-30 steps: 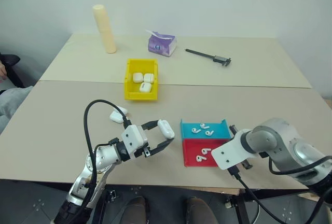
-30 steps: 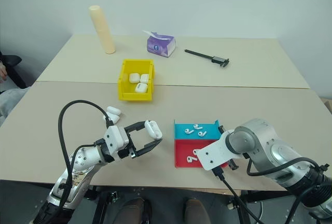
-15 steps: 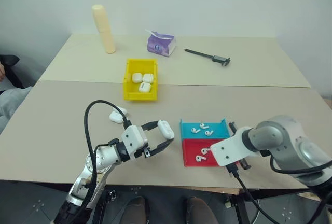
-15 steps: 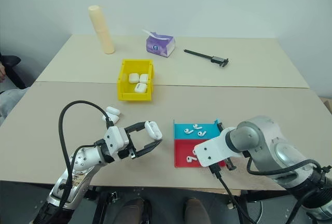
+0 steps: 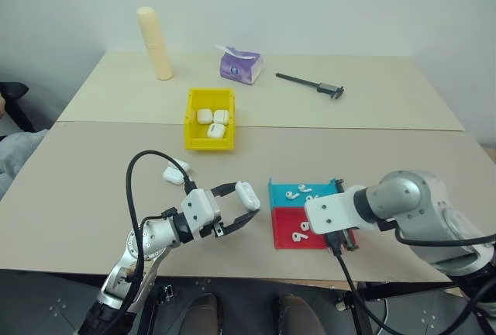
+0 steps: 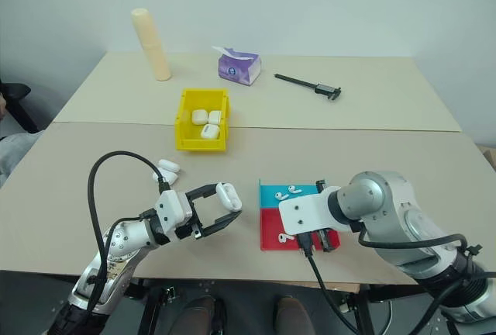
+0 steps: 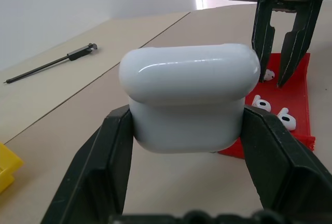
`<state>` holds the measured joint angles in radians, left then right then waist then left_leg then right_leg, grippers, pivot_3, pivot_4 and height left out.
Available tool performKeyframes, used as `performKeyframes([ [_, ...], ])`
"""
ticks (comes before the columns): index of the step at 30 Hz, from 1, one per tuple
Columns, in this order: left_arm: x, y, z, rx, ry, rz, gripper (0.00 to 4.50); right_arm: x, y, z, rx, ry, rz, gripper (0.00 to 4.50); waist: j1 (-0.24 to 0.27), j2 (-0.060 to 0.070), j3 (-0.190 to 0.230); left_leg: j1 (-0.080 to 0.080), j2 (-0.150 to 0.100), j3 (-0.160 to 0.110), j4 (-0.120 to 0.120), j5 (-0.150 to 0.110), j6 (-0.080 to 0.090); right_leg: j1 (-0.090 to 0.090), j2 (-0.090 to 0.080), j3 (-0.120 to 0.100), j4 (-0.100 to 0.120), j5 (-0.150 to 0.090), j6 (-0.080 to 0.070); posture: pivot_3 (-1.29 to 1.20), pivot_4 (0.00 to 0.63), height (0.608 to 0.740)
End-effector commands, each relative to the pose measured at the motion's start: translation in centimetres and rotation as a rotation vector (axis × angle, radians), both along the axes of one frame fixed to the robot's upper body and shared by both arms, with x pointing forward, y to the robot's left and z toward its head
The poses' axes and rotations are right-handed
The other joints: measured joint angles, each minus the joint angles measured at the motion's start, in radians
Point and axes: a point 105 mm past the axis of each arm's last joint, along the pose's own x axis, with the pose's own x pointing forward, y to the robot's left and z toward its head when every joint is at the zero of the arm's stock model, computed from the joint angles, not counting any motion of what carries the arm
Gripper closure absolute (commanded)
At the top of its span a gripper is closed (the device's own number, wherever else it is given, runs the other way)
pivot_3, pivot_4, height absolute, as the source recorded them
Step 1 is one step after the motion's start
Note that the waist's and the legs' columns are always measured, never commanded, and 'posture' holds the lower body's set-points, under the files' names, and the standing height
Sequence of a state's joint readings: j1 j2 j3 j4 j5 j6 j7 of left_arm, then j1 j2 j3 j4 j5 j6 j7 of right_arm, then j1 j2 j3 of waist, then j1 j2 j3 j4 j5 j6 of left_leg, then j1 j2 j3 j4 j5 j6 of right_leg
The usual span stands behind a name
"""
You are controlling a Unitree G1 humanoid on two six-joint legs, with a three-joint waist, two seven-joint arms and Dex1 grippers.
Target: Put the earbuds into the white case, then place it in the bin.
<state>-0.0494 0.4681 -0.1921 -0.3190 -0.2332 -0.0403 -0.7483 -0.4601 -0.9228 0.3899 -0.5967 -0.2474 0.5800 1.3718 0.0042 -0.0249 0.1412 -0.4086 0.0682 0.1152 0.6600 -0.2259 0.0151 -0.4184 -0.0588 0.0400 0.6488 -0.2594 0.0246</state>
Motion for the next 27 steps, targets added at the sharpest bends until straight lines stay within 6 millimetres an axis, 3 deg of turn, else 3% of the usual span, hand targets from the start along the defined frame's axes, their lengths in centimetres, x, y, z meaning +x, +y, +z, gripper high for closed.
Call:
performKeyframes([
  [1,-0.5,-0.2,1.1,-0.011,-0.039,-0.011,1.72,-0.2,0.2,0.2,0.0,-0.007,0.008,3.26,0.0,0.0,0.0,0.0,0.0,0.0,0.0,0.0,0.0,0.0,0.0,0.0,0.0,0.0,0.0,0.0,0.15,0.74],
  [5,-0.6,-0.2,0.9,-0.008,-0.035,-0.008,1.72,0.2,0.5,0.1,0.003,-0.017,-0.019,2.31,0.0,0.0,0.0,0.0,0.0,0.0,0.0,0.0,0.0,0.0,0.0,0.0,0.0,0.0,0.0,0.0,0.15,0.74],
  [27,-0.6,0.0,0.8,0.0,-0.041,0.017,1.72,1.4,0.6,-1.4,-0.055,-0.025,0.006,2.31,-0.003,0.0,0.0,0.0,0.0,0.0,0.0,0.0,0.0,0.0,0.0,0.0,0.0,0.0,0.0,0.0,0.15,0.74],
])
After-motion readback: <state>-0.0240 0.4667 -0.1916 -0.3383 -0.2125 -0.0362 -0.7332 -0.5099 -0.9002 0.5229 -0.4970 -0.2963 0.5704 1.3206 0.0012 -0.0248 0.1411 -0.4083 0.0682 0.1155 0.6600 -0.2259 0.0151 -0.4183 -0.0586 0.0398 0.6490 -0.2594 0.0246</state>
